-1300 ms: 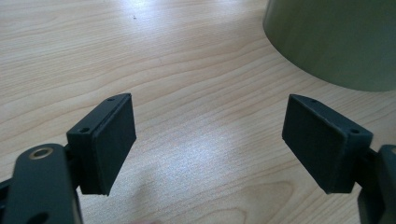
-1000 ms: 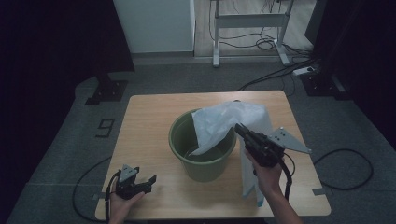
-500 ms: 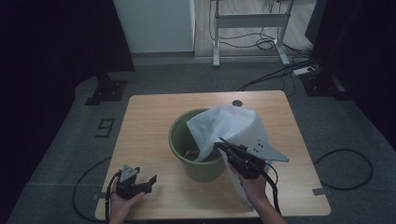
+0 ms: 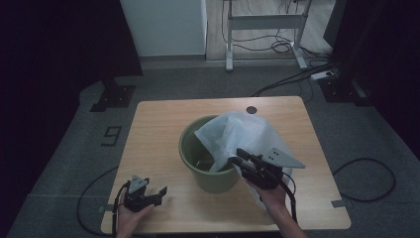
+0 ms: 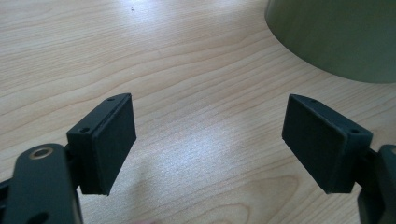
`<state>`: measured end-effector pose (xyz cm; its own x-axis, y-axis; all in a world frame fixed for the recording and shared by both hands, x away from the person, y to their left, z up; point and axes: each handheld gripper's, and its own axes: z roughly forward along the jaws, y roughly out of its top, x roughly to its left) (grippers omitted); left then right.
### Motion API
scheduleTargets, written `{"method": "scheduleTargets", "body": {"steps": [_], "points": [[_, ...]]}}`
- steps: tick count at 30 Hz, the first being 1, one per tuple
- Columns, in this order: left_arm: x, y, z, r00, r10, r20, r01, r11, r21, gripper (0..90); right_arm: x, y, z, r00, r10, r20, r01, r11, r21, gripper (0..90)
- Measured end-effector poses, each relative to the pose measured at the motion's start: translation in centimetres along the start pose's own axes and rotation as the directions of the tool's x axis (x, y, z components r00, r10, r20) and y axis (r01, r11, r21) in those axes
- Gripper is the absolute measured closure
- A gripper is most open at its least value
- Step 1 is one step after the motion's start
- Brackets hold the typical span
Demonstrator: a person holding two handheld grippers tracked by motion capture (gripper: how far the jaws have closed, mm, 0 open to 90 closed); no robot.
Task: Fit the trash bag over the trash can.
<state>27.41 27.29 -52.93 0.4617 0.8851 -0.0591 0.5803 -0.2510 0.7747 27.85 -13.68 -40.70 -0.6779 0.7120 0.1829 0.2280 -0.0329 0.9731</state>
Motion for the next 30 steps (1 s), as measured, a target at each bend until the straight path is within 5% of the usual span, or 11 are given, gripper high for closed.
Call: {"method": "scheduleTargets", "body": {"steps": [6,15,22,26,30], "points": [[-0.1,0.0,0.1,1.0000,0.002,-0.002,-0.002,1.0000,0.000,17.3,0.6,-0.5,-3.3,0.9922,-0.049,0.114,0.051,0.999,-0.015,34.5],[-0.2,0.0,0.1,0.9999,0.010,-0.004,-0.010,0.9999,0.006,17.3,1.0,-4.3,-6.1,0.9803,-0.035,0.194,0.033,0.999,0.018,23.9],[-0.3,0.0,0.0,0.9999,0.011,-0.003,-0.011,0.9999,0.001,17.3,1.2,-8.1,-5.3,0.9592,-0.065,0.275,0.039,0.994,0.099,19.3],[-0.1,0.0,0.0,1.0000,0.006,-0.003,-0.006,1.0000,-0.002,17.3,0.5,-9.7,-4.5,0.9399,-0.081,0.332,0.033,0.988,0.148,26.4],[0.0,0.0,-0.1,1.0000,0.002,-0.003,-0.002,1.0000,-0.006,17.4,-0.6,-10.7,-4.5,0.9272,-0.124,0.353,0.059,0.980,0.189,65.3]]}}
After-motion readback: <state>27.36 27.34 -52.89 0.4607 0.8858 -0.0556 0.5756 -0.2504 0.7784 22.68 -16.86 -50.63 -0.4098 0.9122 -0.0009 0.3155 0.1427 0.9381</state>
